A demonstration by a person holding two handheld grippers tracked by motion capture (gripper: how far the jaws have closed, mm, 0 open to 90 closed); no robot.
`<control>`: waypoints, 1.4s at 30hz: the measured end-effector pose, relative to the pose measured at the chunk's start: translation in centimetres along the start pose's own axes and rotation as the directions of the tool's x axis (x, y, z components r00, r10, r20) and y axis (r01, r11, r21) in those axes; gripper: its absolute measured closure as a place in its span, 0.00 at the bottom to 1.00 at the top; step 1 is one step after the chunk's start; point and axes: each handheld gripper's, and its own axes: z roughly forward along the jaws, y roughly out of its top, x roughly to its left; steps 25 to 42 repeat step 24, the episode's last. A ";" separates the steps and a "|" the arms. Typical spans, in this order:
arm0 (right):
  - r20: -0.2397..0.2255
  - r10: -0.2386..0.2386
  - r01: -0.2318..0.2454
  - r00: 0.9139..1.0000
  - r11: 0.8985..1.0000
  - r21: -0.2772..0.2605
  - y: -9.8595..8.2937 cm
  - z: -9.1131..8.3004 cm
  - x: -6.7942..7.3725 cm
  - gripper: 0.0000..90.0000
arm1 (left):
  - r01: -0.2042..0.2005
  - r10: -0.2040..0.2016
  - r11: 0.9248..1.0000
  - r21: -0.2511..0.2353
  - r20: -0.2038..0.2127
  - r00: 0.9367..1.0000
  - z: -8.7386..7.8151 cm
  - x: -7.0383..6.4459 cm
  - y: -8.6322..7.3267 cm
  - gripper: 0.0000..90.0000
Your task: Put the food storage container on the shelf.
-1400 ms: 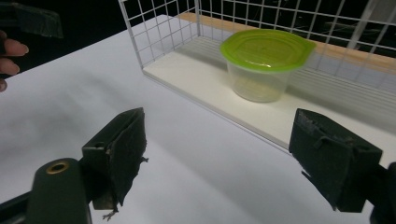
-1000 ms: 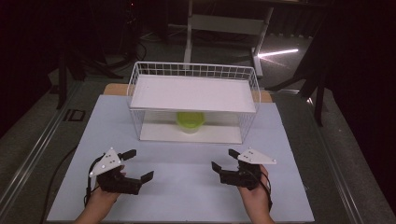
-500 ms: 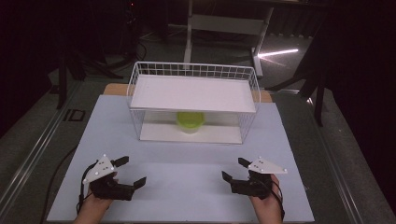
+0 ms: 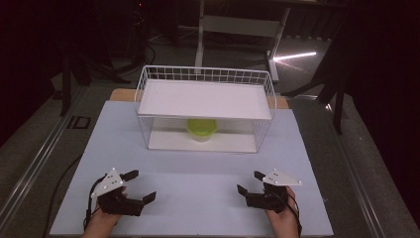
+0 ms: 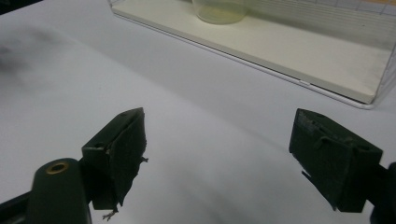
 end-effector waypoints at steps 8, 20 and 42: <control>0.009 0.015 -0.015 1.000 1.000 -0.025 0.1 -0.3 -0.6 0.21 | -0.010 0.010 0.999 -0.039 -0.002 1.000 -0.2 0.2 0.2 0.01; -0.020 0.023 -0.024 1.000 0.998 -0.059 0.3 -0.7 -0.7 0.20 | 0.044 -0.044 0.992 -0.115 -0.004 0.999 -1.4 0.7 0.4 0.01; -0.024 0.019 -0.021 1.000 0.998 -0.056 0.3 -0.6 -0.7 0.20 | 0.035 -0.036 0.992 -0.117 -0.008 0.999 -1.5 0.7 0.5 0.01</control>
